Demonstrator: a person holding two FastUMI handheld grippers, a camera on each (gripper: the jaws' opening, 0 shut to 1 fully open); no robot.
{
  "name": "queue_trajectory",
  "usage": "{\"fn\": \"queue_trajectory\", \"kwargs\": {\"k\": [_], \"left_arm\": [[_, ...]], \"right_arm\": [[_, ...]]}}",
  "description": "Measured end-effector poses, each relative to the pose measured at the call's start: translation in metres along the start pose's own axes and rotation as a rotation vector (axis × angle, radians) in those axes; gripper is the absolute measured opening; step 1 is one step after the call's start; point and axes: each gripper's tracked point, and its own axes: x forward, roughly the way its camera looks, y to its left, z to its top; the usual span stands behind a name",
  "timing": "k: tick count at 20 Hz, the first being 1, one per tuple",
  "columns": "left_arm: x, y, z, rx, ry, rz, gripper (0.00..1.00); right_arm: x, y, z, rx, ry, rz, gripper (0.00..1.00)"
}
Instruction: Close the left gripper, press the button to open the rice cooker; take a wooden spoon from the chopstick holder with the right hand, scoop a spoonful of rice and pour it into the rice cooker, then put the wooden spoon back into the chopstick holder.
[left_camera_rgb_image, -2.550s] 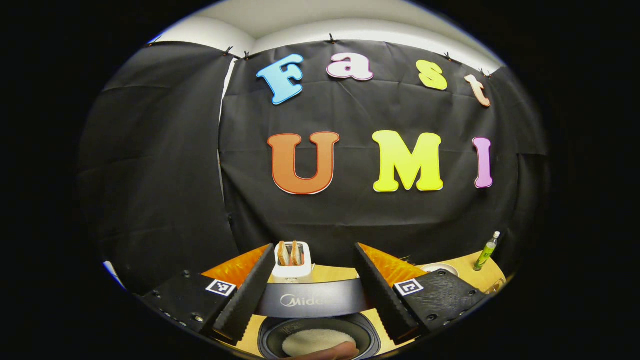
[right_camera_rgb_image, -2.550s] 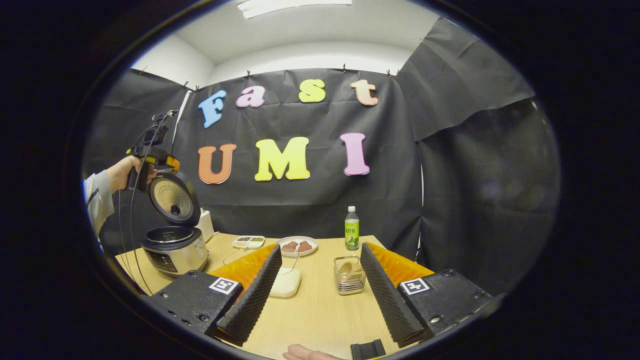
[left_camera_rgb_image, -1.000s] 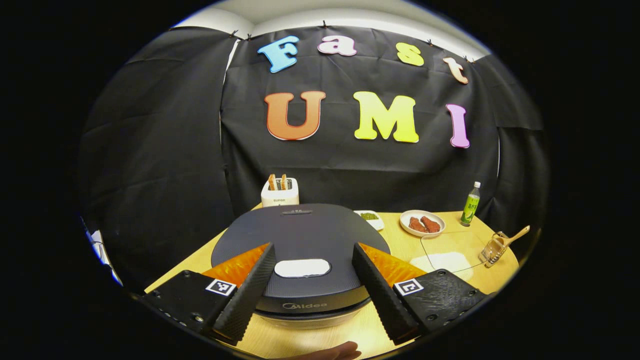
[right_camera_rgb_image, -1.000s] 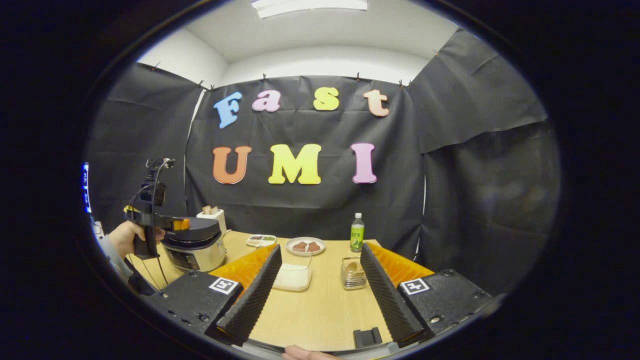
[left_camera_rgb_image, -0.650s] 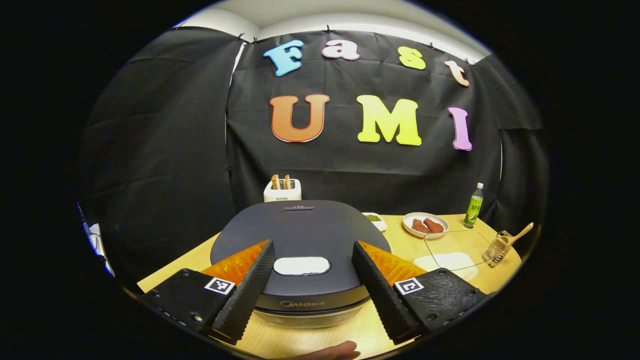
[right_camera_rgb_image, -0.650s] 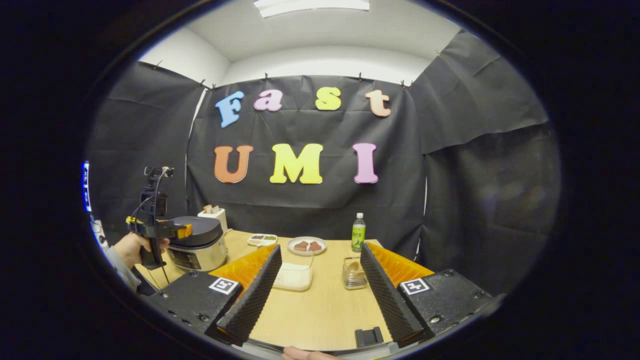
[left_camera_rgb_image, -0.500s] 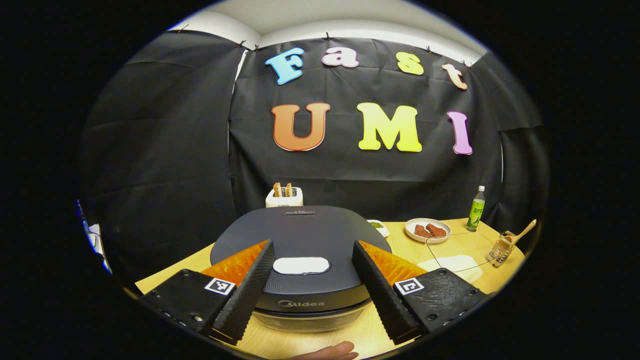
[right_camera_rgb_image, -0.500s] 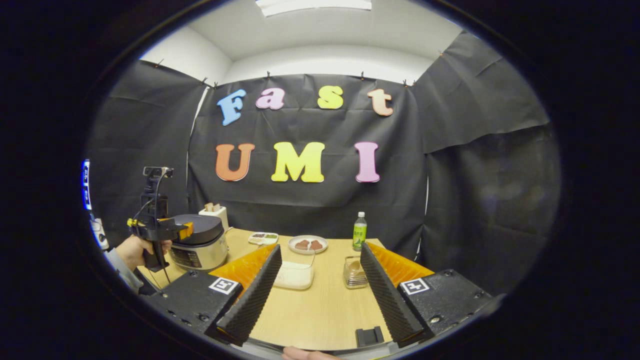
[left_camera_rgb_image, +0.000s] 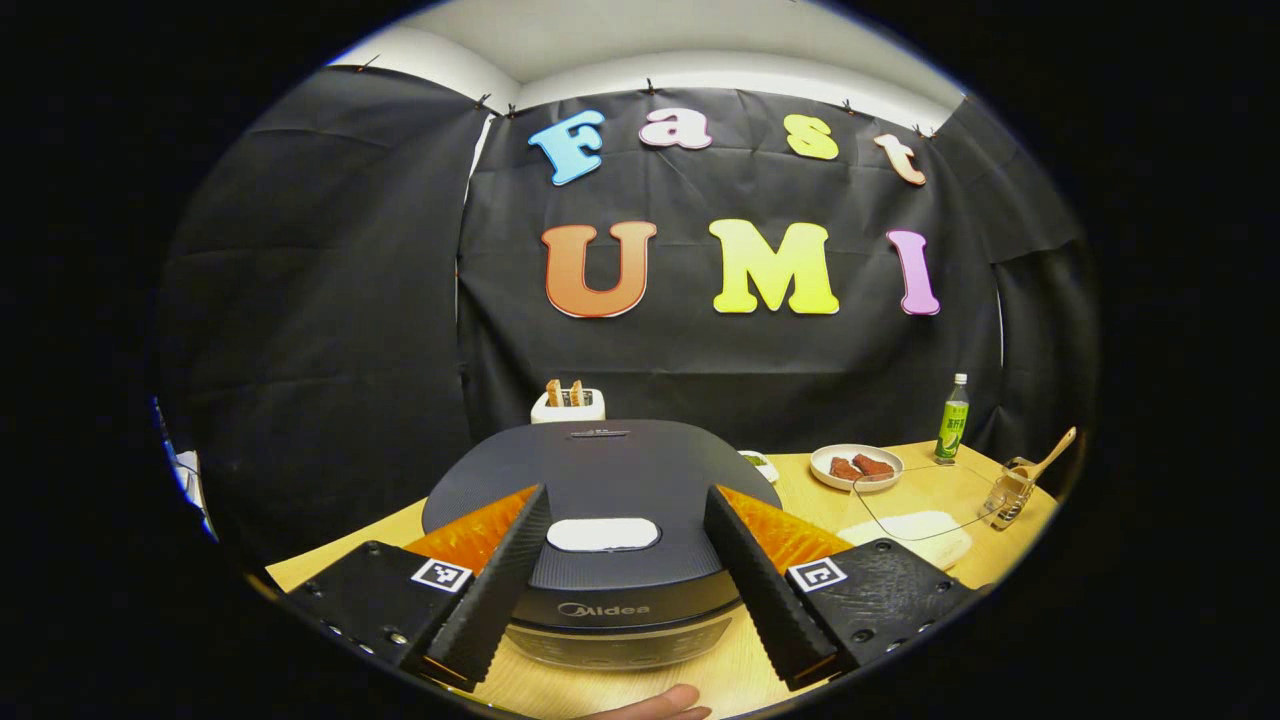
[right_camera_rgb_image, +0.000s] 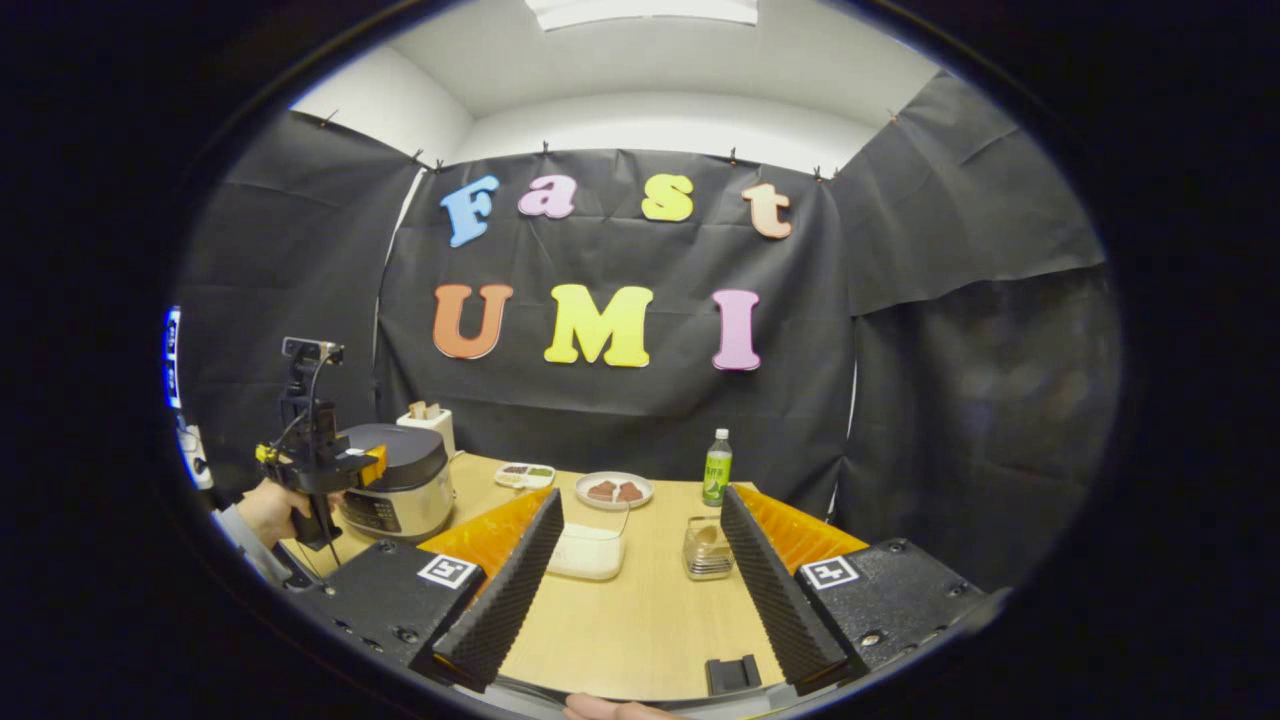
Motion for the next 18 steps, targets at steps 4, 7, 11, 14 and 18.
{"fn": "queue_trajectory", "kwargs": {"k": [4,7,11,14,18], "left_arm": [[-0.015,-0.002,0.008,0.003,0.044,-0.025,0.98],[-0.031,0.007,0.034,-0.001,0.018,0.003,0.98],[-0.053,0.011,0.053,-0.023,0.034,0.020,0.98],[-0.072,0.003,0.069,-0.011,0.018,-0.002,0.96],[-0.108,-0.012,0.094,0.042,-0.010,-0.017,0.96]], "right_arm": [[0.004,-0.004,0.010,0.010,-0.015,-0.011,1.00],[0.008,-0.010,0.021,0.028,-0.026,-0.022,1.00],[0.011,-0.018,0.029,0.028,-0.029,-0.038,1.00],[0.012,-0.026,0.029,0.032,-0.021,-0.050,1.00],[0.011,-0.032,0.025,0.056,-0.015,-0.061,1.00]]}}
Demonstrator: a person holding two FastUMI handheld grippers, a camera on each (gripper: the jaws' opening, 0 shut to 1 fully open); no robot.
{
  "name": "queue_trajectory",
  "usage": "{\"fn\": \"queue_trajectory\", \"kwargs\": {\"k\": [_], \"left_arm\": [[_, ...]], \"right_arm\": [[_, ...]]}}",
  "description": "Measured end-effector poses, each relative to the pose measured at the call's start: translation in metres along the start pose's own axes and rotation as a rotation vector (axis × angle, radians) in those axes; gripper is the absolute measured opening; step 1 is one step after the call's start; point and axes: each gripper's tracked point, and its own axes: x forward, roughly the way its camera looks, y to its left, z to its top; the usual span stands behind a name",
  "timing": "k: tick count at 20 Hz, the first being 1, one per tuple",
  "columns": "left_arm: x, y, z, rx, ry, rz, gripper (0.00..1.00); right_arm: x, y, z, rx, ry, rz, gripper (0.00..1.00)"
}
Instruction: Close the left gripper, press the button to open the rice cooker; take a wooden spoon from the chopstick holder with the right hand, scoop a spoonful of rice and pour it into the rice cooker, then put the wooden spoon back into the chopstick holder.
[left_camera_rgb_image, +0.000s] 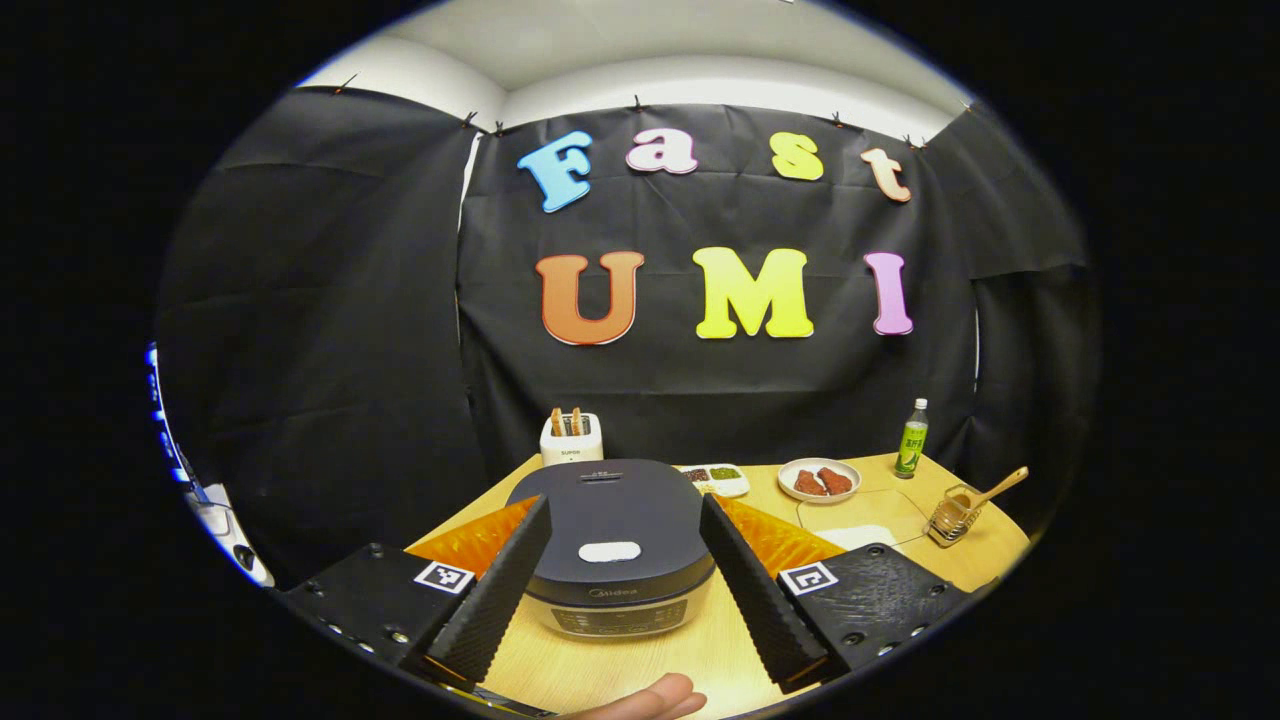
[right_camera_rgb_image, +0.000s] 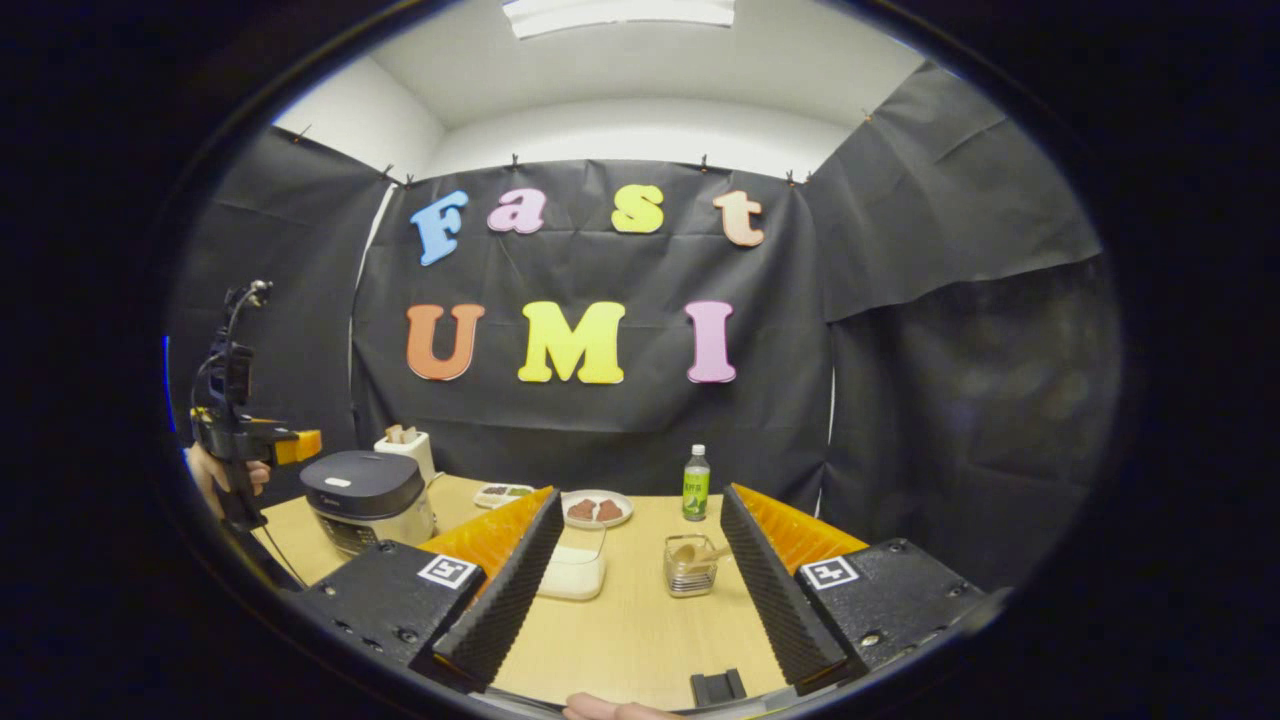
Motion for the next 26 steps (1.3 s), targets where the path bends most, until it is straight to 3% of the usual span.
{"fn": "queue_trajectory", "kwargs": {"k": [4,5,6,10,13,15,16,26], "left_arm": [[-0.040,-0.015,0.022,-0.019,-0.032,-0.006,0.95],[-0.050,-0.019,0.027,-0.017,-0.052,-0.012,1.00],[-0.060,-0.024,0.028,-0.021,-0.058,-0.023,0.95],[-0.102,-0.041,0.033,-0.030,-0.105,-0.087,0.95],[-0.126,-0.041,0.023,-0.017,-0.120,-0.075,0.96],[-0.132,-0.052,0.013,-0.049,-0.098,-0.108,1.00],[-0.136,-0.056,0.015,-0.051,-0.095,-0.122,0.96],[-0.151,-0.062,0.022,0.002,-0.133,-0.107,0.96]], "right_arm": [[-0.003,0.001,0.002,-0.008,0.001,-0.003,1.00],[-0.003,0.002,0.004,-0.012,-0.002,-0.001,1.00],[-0.004,0.004,0.006,-0.017,-0.005,0.004,1.00],[-0.006,0.002,0.007,-0.020,-0.005,-0.005,1.00],[-0.012,0.001,0.006,-0.006,-0.011,-0.008,1.00],[-0.016,-0.001,0.004,-0.001,-0.015,-0.013,1.00],[-0.018,-0.003,0.005,-0.005,-0.017,-0.019,1.00],[-0.036,-0.016,0.002,0.020,-0.013,-0.058,1.00]]}}
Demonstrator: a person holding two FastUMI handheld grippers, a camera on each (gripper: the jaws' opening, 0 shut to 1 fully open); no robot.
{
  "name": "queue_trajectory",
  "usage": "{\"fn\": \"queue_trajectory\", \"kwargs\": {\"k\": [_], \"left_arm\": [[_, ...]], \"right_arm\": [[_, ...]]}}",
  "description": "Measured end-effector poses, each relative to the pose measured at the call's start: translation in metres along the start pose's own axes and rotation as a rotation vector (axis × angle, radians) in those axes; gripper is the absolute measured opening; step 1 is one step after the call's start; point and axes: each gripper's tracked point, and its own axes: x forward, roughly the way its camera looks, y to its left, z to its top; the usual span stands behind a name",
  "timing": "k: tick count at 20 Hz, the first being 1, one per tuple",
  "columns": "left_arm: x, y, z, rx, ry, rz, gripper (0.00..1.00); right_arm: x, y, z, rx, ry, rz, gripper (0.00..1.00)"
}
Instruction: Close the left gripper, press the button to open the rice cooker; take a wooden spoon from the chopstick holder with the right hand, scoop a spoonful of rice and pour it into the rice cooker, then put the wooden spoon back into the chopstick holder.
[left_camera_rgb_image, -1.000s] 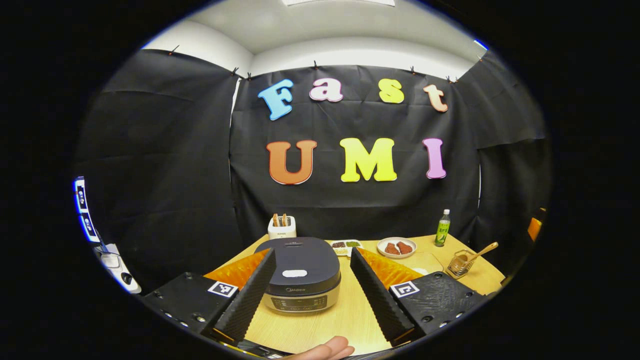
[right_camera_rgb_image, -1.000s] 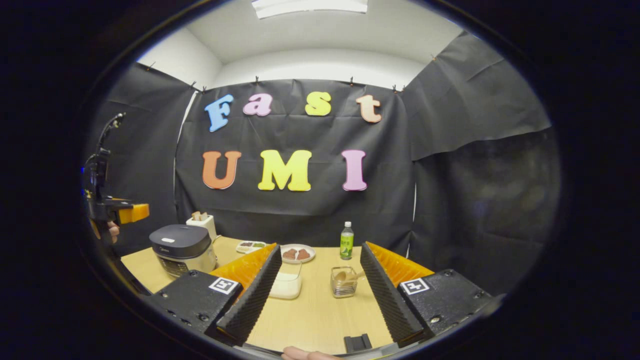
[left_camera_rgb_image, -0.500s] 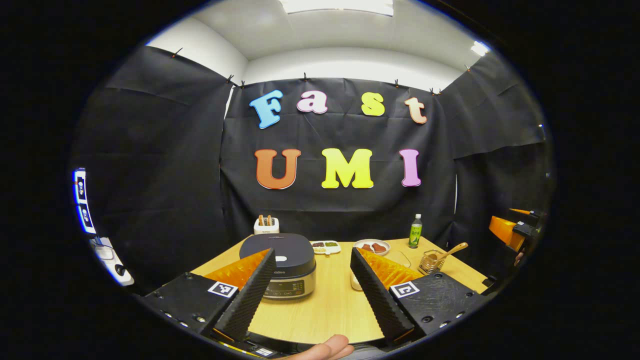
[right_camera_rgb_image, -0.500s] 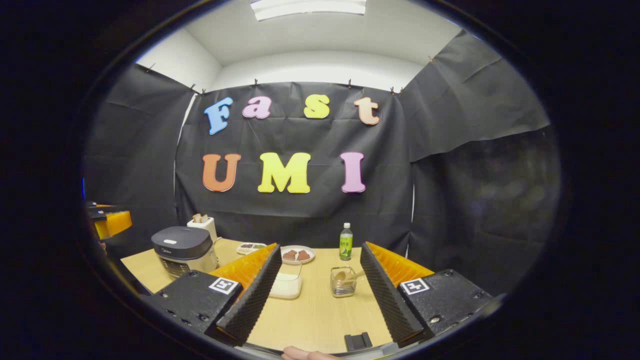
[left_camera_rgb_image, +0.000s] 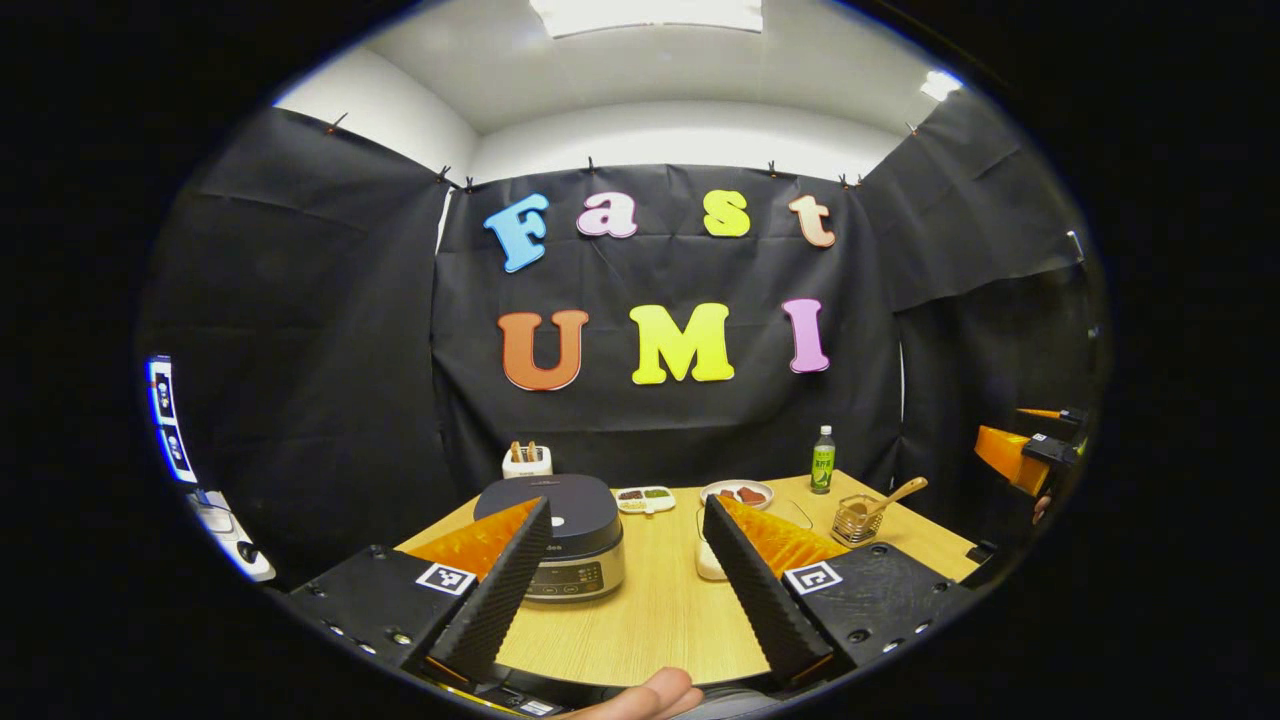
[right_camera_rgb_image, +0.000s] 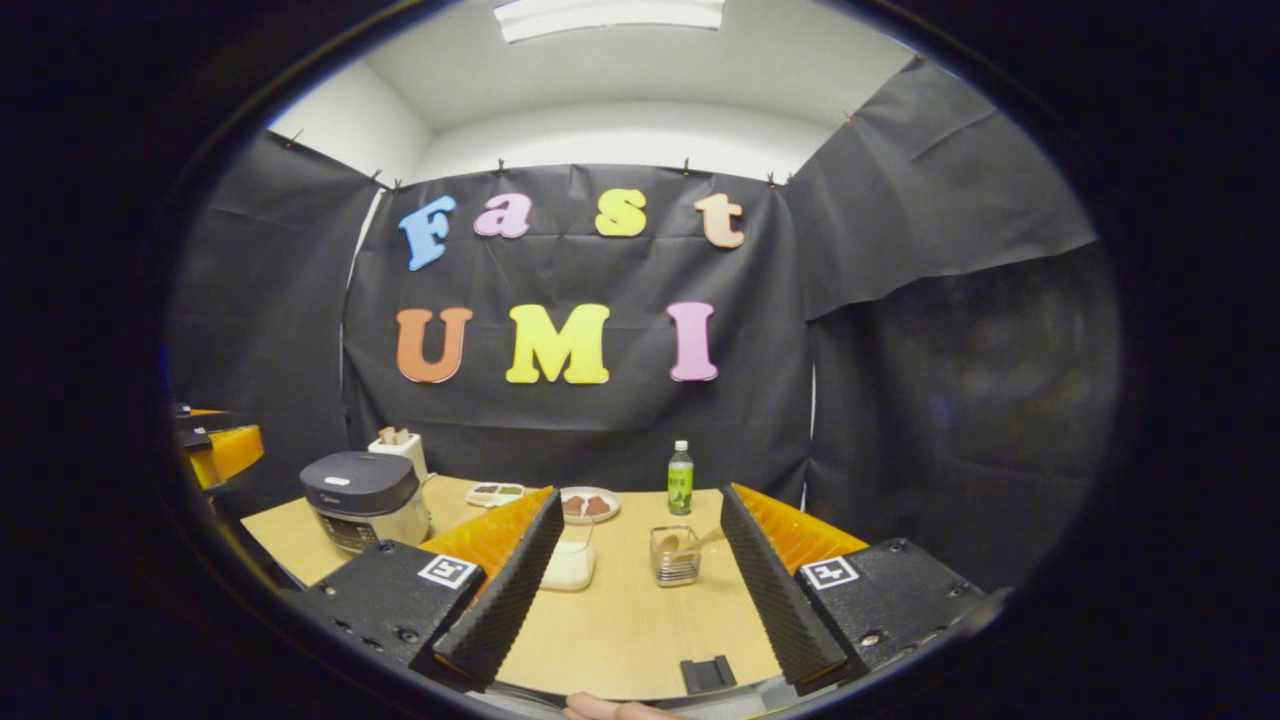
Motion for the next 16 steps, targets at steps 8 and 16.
{"fn": "queue_trajectory", "kwargs": {"k": [8,16], "left_arm": [[-0.012,-0.004,0.006,0.015,-0.016,-0.010,0.97],[-0.012,-0.010,0.009,0.025,-0.021,-0.016,0.97]], "right_arm": [[-0.010,0.007,0.007,-0.018,-0.016,0.011,1.00],[-0.012,0.012,0.011,-0.033,-0.021,0.018,1.00]]}}
